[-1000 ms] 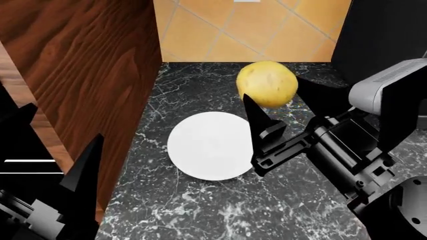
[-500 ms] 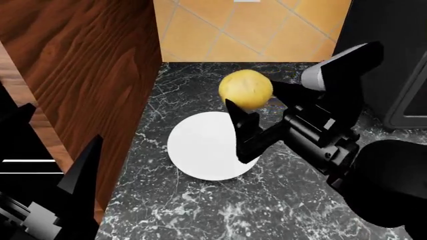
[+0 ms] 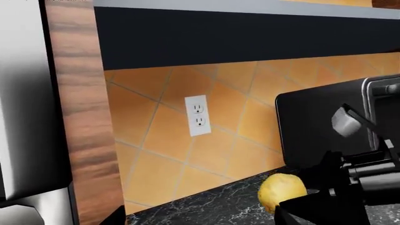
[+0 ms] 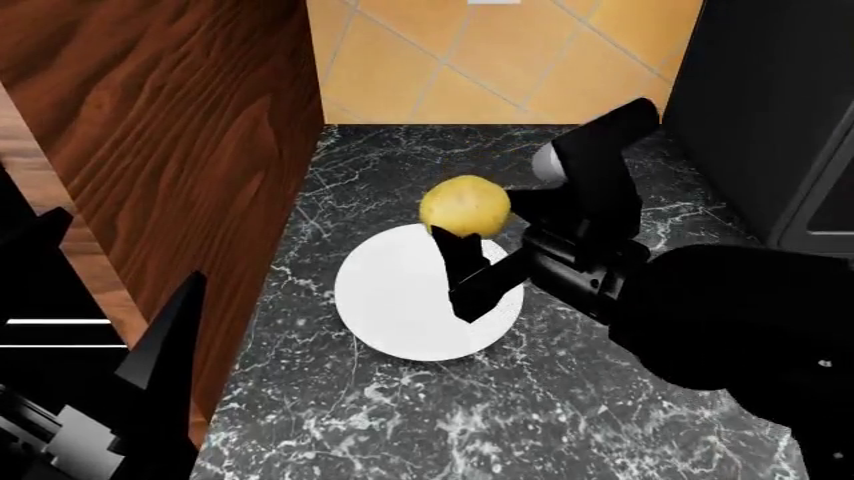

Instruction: Pick the potato from the oven and place it on the plate on the counter.

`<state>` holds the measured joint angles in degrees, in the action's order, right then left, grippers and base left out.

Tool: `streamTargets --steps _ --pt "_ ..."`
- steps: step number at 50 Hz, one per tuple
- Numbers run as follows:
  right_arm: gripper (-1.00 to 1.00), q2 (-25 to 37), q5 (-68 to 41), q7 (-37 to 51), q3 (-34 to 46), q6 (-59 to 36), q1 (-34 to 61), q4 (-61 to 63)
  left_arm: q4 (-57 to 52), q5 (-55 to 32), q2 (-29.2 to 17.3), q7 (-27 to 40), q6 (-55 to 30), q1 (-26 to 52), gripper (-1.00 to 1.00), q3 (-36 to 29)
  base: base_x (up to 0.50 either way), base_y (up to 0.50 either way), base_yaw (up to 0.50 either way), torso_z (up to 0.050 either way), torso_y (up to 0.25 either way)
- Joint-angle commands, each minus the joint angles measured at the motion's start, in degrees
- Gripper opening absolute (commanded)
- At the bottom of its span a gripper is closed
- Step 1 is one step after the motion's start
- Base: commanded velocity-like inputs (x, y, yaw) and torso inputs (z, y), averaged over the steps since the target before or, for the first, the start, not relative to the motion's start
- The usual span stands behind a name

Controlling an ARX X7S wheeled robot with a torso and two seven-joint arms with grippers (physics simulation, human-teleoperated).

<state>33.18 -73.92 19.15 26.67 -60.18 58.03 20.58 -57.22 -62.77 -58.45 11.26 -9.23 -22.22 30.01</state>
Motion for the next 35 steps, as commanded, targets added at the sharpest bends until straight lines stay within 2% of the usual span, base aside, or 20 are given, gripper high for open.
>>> streamTargets --steps 1,35 --pt "-1.0 -1.59 5.1 -3.77 3.29 0.22 0.88 -5.38 -0.24 -0.43 -0.22 0.29 0.04 -0.4 1.0 0.68 0.0 0.0 0.0 0.0 0.0" --pt "-1.0 -6.46 9.55 -10.7 7.68 2.1 4.23 -19.57 -0.5 -1.29 -0.98 0.97 0.36 -0.87 1.0 1.18 0.0 0.0 0.0 0.0 0.0"
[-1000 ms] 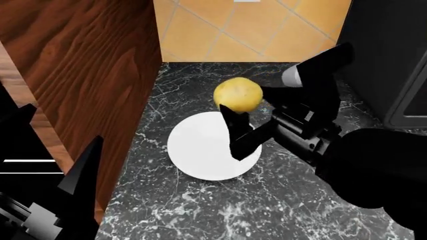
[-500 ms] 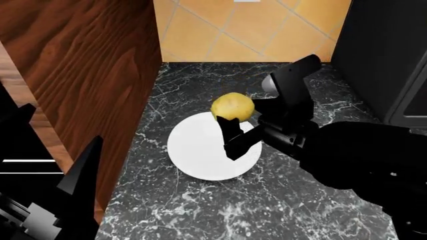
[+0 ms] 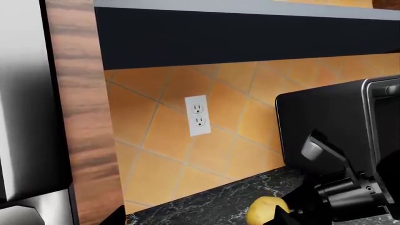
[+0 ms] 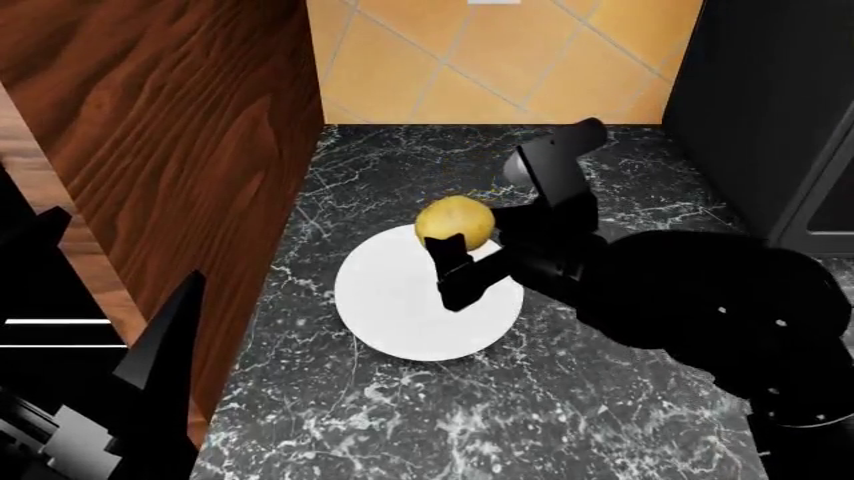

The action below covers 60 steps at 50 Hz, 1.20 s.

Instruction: Pick the potato from the oven and place it on the plate on the counter.

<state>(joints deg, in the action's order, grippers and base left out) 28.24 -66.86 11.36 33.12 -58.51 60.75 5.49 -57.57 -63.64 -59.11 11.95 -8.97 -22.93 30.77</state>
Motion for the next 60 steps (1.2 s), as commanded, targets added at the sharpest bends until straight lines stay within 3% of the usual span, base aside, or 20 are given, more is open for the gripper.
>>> streamTargets --steps 1,19,60 --pt "-1.0 -1.54 2.68 -3.05 1.42 0.44 1.58 -4.69 -0.16 -0.44 -0.32 0.28 0.12 -0.21 1.0 0.55 0.0 0.0 0.0 0.0 0.0" --pt "-1.0 -2.59 2.36 -4.06 2.79 -0.76 2.51 -7.02 1.04 1.92 0.74 -0.97 0.86 0.3 1.0 -1.93 0.0 0.0 0.0 0.0 0.0" --pt "-1.0 -3.44 2.2 -5.3 4.62 -0.92 2.26 -9.15 0.43 0.94 -0.01 -0.14 0.85 -0.46 1.0 -0.8 0.0 0.0 0.0 0.0 0.0"
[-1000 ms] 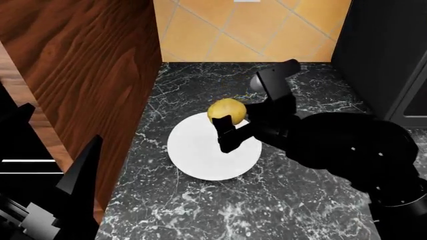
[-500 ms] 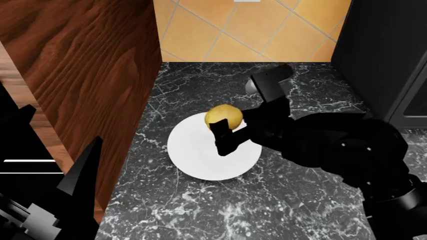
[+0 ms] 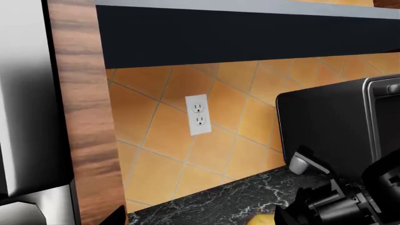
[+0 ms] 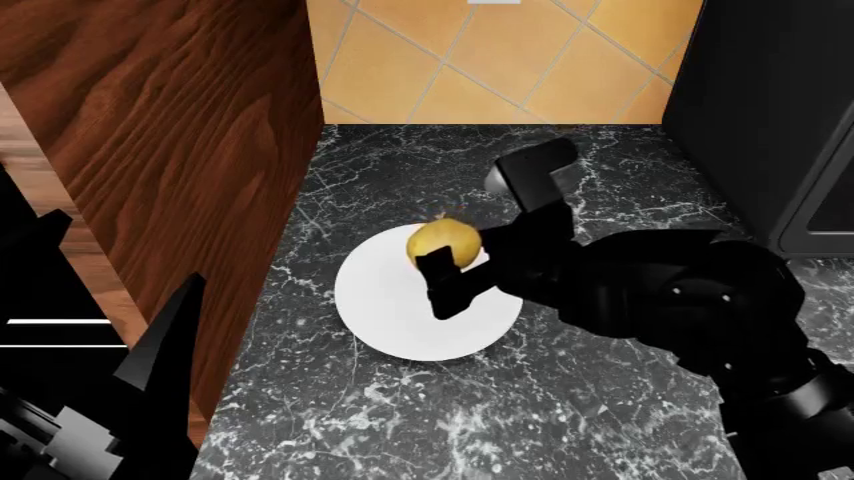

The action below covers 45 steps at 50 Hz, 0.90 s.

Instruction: Pick the potato from the oven and place it on the plate on the counter.

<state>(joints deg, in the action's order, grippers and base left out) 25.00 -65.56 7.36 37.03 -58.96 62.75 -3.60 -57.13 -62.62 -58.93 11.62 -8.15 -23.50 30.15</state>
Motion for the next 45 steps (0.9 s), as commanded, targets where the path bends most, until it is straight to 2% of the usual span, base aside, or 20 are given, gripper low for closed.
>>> streamTargets --steps 1,45 --pt "-1.0 -0.2 0.99 -1.39 0.91 -0.51 0.23 -0.07 0.0 -0.06 -0.23 0.2 0.04 0.17 1.0 -0.27 0.0 0.0 0.0 0.0 0.0" --pt "-1.0 -2.35 3.91 -3.71 4.97 0.85 0.2 -4.41 0.31 0.95 0.08 -0.15 0.79 -0.58 1.0 -0.76 0.0 0.0 0.0 0.0 0.0"
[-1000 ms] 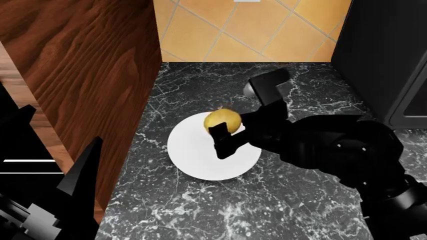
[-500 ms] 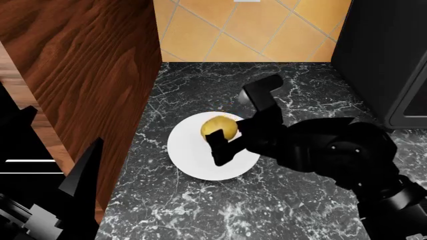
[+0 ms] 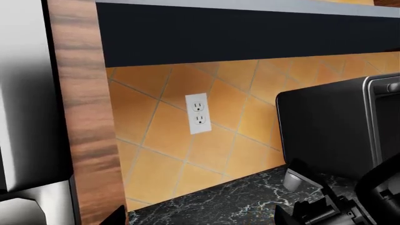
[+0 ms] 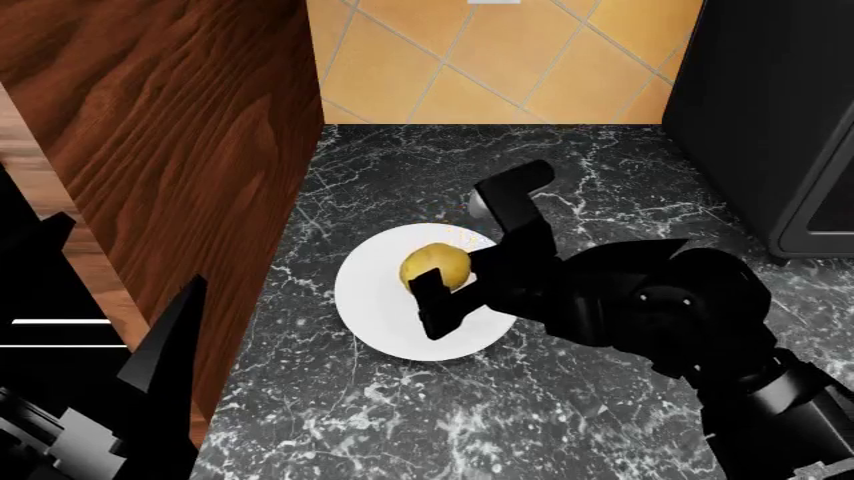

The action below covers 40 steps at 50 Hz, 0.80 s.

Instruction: Pick the potato from the oven and place it on the plate on the counter.

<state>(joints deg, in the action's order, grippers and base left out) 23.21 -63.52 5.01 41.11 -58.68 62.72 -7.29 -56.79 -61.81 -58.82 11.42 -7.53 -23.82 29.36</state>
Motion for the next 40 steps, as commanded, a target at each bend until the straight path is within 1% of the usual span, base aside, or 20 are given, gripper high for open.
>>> streamTargets --steps 1,15,16,32,40 --pt "-1.0 -0.59 1.97 -1.27 0.93 0.64 0.23 -0.77 -0.01 0.13 -0.02 0.03 0.21 -0.29 1.0 0.01 0.0 0.0 0.0 0.0 0.0" --pt "-1.0 -1.52 3.07 -2.12 2.53 0.82 0.67 -2.35 0.68 1.36 0.5 -0.64 0.69 0.06 1.0 -1.27 0.0 0.0 0.0 0.0 0.0" --pt "1.0 -1.58 3.16 -2.04 2.55 0.88 0.72 -2.4 0.68 1.34 0.5 -0.65 0.7 0.07 1.0 -1.31 0.0 0.0 0.0 0.0 0.0" --pt "1.0 -0.39 3.04 -1.34 1.96 1.76 0.02 -1.27 0.24 0.43 -0.12 -0.07 0.58 -0.6 1.0 -0.31 0.0 0.0 0.0 0.0 0.0" --pt "1.0 1.91 -0.18 0.14 -1.93 3.64 -1.87 5.0 0.76 1.31 0.2 -0.55 0.72 -0.41 1.0 -1.39 0.0 0.0 0.0 0.0 0.0"
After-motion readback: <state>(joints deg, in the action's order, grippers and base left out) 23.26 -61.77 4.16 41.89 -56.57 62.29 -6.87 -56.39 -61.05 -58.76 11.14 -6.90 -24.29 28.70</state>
